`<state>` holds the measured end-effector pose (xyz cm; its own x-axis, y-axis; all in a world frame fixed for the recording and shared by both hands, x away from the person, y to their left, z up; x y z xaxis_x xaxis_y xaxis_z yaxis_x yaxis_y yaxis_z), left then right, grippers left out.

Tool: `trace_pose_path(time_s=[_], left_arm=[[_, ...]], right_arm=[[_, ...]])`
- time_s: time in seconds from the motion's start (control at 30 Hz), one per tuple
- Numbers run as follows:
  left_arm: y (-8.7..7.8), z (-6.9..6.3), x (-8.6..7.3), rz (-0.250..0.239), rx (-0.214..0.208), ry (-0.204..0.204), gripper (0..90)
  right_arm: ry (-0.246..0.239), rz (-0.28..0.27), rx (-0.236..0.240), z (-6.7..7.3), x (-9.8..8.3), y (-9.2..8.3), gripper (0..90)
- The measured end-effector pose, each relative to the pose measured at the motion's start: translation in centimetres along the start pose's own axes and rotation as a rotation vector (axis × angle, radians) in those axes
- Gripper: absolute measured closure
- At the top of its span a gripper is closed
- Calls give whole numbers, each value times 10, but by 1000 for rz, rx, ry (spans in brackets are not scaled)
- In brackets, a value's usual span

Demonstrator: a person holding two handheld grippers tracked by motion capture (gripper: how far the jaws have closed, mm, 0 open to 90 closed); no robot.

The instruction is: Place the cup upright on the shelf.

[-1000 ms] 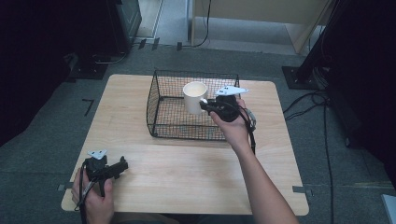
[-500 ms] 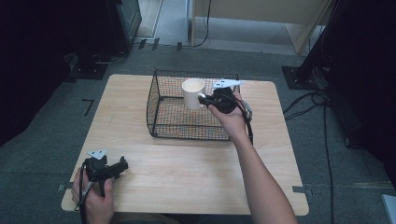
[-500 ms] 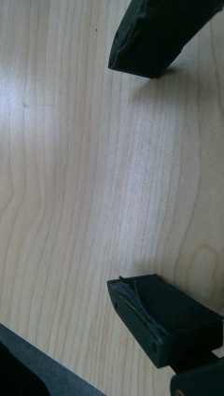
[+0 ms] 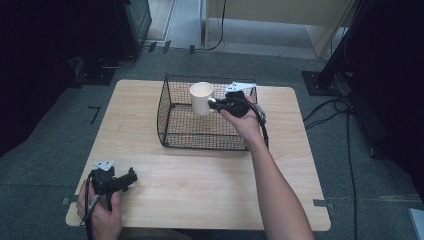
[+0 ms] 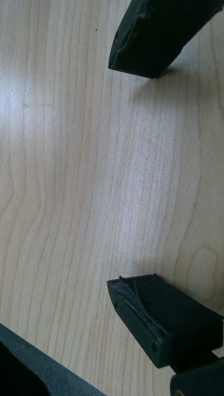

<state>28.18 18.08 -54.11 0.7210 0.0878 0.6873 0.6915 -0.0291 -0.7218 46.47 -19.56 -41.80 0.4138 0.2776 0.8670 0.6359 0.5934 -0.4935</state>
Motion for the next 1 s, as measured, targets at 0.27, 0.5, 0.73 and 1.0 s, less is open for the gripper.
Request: trace_pose_path(time_s=[0.27, 0.5, 0.73, 1.0], left_arm=[[0, 0, 0, 0, 0, 0, 0], [0, 0, 0, 0, 0, 0, 0], [0, 0, 0, 0, 0, 0, 0], [0, 0, 0, 1, 0, 1, 0]], right_arm=[[-11, -27, 30, -2, -3, 14, 808], [-36, -27, 69, -5, -6, 24, 807], [-83, -12, 76, -5, -15, 36, 807], [-67, 63, 68, -7, -24, 45, 807]])
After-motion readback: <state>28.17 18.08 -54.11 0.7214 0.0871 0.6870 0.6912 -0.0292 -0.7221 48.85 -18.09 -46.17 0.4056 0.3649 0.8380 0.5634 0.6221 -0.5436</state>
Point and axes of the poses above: each handheld gripper's, and its own axes: y roughly forward along the jaws, x roughly out of its top, z roughly to its left, the point moved 3 cm from there along y, roughly forward along the jaws, and after that the axes turned 7 degrees about -x, right-handed, at the moved point
